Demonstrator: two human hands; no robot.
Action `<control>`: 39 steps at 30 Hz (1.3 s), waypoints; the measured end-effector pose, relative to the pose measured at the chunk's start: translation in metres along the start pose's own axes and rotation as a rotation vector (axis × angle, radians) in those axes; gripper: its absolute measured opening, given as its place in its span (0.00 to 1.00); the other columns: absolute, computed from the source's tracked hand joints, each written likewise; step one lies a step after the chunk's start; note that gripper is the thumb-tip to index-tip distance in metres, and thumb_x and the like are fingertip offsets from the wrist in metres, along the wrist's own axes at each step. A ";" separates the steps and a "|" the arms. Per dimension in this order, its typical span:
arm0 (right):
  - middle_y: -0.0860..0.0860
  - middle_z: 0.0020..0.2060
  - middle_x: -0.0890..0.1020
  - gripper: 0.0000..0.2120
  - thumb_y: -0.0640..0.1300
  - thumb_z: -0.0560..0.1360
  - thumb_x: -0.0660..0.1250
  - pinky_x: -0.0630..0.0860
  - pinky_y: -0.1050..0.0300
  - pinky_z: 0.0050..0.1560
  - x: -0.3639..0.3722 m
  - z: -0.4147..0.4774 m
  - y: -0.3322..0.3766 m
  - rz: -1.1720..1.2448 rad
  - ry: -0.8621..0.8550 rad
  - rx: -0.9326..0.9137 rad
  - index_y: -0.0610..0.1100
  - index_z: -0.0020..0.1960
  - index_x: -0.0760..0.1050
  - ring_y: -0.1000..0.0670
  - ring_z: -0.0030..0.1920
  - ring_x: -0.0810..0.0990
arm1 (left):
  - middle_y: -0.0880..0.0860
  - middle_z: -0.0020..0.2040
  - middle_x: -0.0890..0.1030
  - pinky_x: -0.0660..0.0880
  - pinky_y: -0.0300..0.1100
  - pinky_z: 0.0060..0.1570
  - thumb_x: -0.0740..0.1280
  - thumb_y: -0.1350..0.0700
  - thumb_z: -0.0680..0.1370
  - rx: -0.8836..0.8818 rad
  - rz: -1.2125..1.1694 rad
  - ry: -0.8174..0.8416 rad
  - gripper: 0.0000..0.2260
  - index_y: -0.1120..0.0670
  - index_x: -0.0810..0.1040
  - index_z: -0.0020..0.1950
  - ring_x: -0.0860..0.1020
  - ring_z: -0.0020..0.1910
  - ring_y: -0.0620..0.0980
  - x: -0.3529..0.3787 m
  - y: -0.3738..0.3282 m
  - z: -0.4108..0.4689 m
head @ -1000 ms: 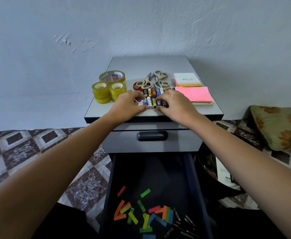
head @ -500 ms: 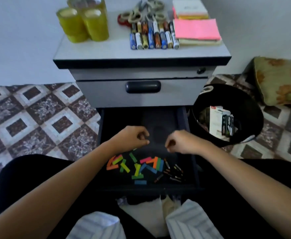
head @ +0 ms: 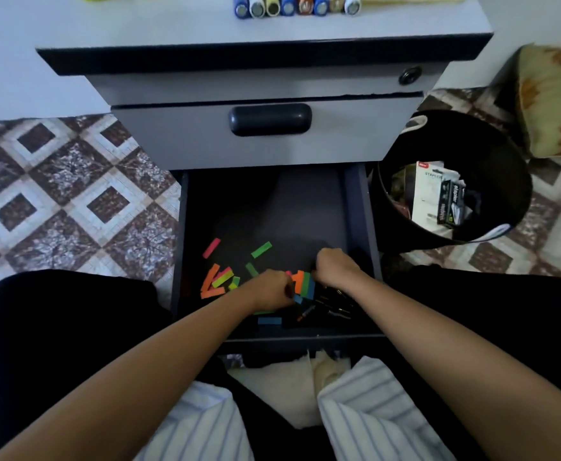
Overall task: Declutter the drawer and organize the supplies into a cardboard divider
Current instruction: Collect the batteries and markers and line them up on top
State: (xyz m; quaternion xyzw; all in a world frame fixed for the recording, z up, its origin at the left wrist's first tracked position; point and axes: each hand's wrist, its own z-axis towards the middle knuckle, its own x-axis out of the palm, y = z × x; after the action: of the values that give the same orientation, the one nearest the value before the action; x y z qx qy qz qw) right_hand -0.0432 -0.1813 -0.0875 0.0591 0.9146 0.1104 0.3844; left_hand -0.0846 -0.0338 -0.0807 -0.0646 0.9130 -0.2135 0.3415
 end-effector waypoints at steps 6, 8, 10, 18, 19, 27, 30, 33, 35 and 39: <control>0.44 0.32 0.81 0.12 0.45 0.74 0.68 0.73 0.61 0.33 -0.044 -0.003 -0.004 0.129 0.020 -0.060 0.37 0.37 0.80 0.49 0.31 0.78 | 0.63 0.52 0.80 0.72 0.45 0.48 0.65 0.54 0.77 -0.001 0.098 0.027 0.14 0.65 0.79 0.53 0.77 0.52 0.59 0.020 -0.028 0.014; 0.45 0.34 0.81 0.09 0.44 0.73 0.70 0.73 0.60 0.33 -0.050 -0.006 -0.006 0.093 0.043 -0.050 0.38 0.41 0.80 0.49 0.31 0.77 | 0.63 0.54 0.79 0.73 0.47 0.49 0.64 0.54 0.78 -0.012 0.158 0.035 0.14 0.64 0.77 0.55 0.77 0.53 0.60 0.026 -0.033 0.017; 0.44 0.37 0.81 0.10 0.43 0.73 0.70 0.74 0.59 0.36 -0.048 -0.011 -0.006 0.020 0.096 -0.037 0.36 0.48 0.80 0.48 0.35 0.78 | 0.63 0.53 0.79 0.74 0.47 0.48 0.63 0.55 0.78 -0.024 0.159 0.033 0.13 0.64 0.77 0.54 0.77 0.53 0.60 0.027 -0.034 0.019; 0.40 0.60 0.75 0.16 0.30 0.76 0.57 0.75 0.52 0.50 -0.016 -0.015 -0.005 -0.347 0.189 0.010 0.34 0.62 0.73 0.40 0.57 0.77 | 0.59 0.50 0.80 0.74 0.44 0.47 0.66 0.54 0.76 0.000 0.038 -0.016 0.11 0.60 0.80 0.50 0.78 0.50 0.56 0.002 -0.007 0.012; 0.40 0.60 0.75 0.16 0.30 0.76 0.57 0.74 0.52 0.49 -0.015 -0.015 -0.005 -0.363 0.202 0.012 0.34 0.62 0.73 0.41 0.58 0.77 | 0.58 0.51 0.80 0.73 0.42 0.48 0.66 0.54 0.76 0.010 0.029 -0.019 0.10 0.59 0.80 0.52 0.78 0.51 0.55 0.000 -0.003 0.011; 0.40 0.49 0.79 0.06 0.32 0.74 0.61 0.73 0.56 0.41 -0.022 -0.018 -0.006 -0.294 0.165 -0.026 0.35 0.48 0.76 0.43 0.45 0.78 | 0.56 0.55 0.80 0.72 0.41 0.50 0.65 0.55 0.77 0.077 0.013 -0.059 0.12 0.58 0.79 0.57 0.77 0.54 0.53 -0.002 -0.009 0.008; 0.43 0.39 0.78 0.03 0.35 0.73 0.65 0.72 0.57 0.34 -0.039 -0.020 -0.004 -0.242 0.086 -0.053 0.36 0.43 0.77 0.45 0.39 0.79 | 0.59 0.52 0.80 0.71 0.42 0.45 0.65 0.55 0.77 0.100 0.044 -0.079 0.11 0.60 0.79 0.54 0.78 0.52 0.56 0.000 -0.022 0.013; 0.44 0.33 0.82 0.10 0.40 0.74 0.66 0.76 0.57 0.34 -0.060 -0.023 -0.007 -0.121 0.045 -0.057 0.38 0.37 0.79 0.47 0.31 0.78 | 0.61 0.53 0.80 0.71 0.44 0.45 0.63 0.54 0.77 0.148 0.151 -0.069 0.12 0.61 0.78 0.54 0.77 0.53 0.59 0.006 -0.037 0.020; 0.42 0.38 0.84 0.10 0.42 0.75 0.65 0.79 0.56 0.39 -0.072 -0.025 -0.011 -0.010 0.027 -0.062 0.36 0.43 0.81 0.46 0.33 0.80 | 0.62 0.55 0.79 0.72 0.46 0.49 0.62 0.54 0.78 0.175 0.235 -0.061 0.12 0.62 0.77 0.55 0.77 0.55 0.60 0.011 -0.047 0.024; 0.43 0.42 0.83 0.03 0.42 0.74 0.67 0.79 0.56 0.40 -0.077 -0.026 -0.019 0.166 -0.021 -0.084 0.44 0.42 0.77 0.44 0.39 0.83 | 0.61 0.58 0.77 0.73 0.48 0.51 0.61 0.57 0.79 0.188 0.365 -0.028 0.12 0.62 0.75 0.58 0.76 0.57 0.59 0.017 -0.059 0.028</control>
State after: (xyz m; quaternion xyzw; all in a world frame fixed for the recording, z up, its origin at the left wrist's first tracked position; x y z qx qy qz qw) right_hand -0.0090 -0.2187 -0.0215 0.1198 0.8970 0.1796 0.3857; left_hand -0.0809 -0.1009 -0.0845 0.1311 0.8808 -0.2315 0.3917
